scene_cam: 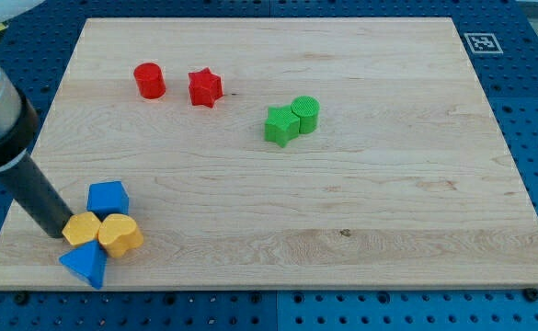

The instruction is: Move the yellow heart towards bottom center

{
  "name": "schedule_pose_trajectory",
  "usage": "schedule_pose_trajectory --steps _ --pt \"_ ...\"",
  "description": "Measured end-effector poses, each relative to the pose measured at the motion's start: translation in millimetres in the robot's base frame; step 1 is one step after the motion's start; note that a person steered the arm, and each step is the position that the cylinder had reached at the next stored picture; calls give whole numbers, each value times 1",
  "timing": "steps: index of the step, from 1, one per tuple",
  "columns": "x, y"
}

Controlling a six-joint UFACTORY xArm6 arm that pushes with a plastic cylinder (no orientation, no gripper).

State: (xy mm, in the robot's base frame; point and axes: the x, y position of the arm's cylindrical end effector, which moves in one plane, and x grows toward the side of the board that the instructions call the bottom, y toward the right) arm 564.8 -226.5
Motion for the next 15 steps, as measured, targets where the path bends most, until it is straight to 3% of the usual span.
schedule_pose_trajectory --steps 2,4,7,15 --pt "0 -1" --pt "12 -46" --pt "25 -44" --pt "20 88"
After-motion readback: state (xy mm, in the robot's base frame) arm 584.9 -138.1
